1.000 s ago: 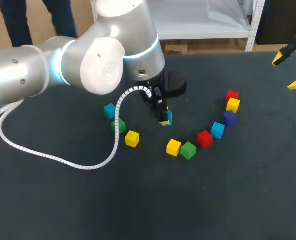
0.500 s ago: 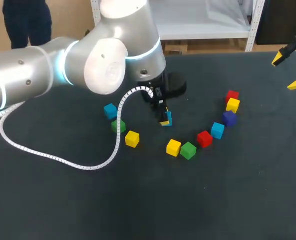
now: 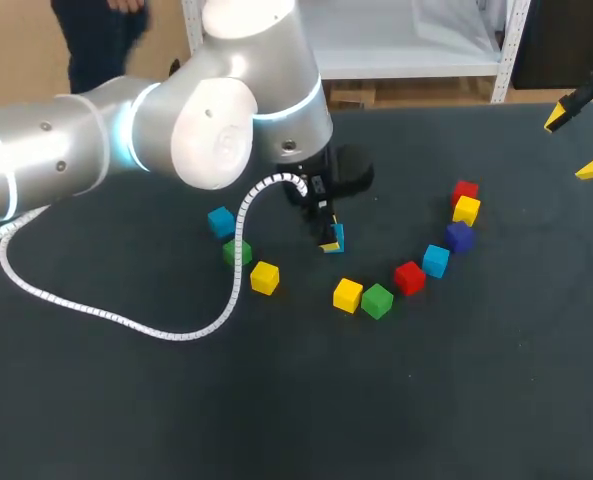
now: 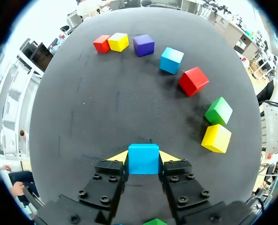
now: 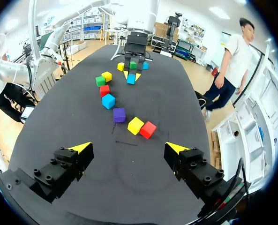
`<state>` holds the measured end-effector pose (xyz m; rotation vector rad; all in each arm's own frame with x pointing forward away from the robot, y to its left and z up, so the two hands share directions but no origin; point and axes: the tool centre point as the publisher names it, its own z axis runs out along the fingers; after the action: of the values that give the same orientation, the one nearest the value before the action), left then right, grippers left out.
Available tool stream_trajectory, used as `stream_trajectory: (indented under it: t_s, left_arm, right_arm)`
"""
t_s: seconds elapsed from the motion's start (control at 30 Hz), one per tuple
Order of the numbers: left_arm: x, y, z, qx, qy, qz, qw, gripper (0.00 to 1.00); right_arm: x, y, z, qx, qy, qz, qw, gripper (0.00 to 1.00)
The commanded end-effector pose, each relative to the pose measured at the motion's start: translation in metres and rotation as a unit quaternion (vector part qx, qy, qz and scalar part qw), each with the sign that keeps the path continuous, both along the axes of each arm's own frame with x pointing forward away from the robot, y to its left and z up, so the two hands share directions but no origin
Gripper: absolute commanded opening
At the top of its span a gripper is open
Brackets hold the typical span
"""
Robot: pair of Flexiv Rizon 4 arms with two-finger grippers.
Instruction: Place the blue cubes, place green cubes on the blue cubes, place the yellow cubes on the green cubes, then place the red cubes on the yellow cubes, and place purple cube on the red cubes.
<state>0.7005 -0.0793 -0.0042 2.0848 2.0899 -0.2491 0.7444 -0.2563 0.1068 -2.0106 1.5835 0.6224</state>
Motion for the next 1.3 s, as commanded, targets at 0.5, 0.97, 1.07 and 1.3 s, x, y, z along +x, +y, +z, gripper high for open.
stream_trajectory:
  t_s: [0.5,0.97,1.07,1.3]
  left_arm:
    - [0.0065,-0.0022,-0.0015,0.007,0.003,-0.005,1.000,0.00]
    - [0.0075,-0.0008,-0.0022,0.008,0.006,-0.008,1.000,0.00]
    - [0.0074,-0.0004,-0.0025,0.009,0.006,-0.009,1.000,0.00]
    - [0.0076,0.0013,-0.0029,0.009,0.007,-0.008,1.000,0.00]
  right_arm:
    - [-0.0013,0.0002,0.0001,0.000,-0.001,-0.001,1.000,1.00]
    - [-0.0013,0.0002,0.0001,0.000,-0.001,-0.001,1.000,1.00]
    - [-0.0013,0.0002,0.0001,0.000,-0.001,-0.001,1.000,1.00]
    - [-0.0013,0.0002,0.0001,0.000,-0.001,-0.001,1.000,1.00]
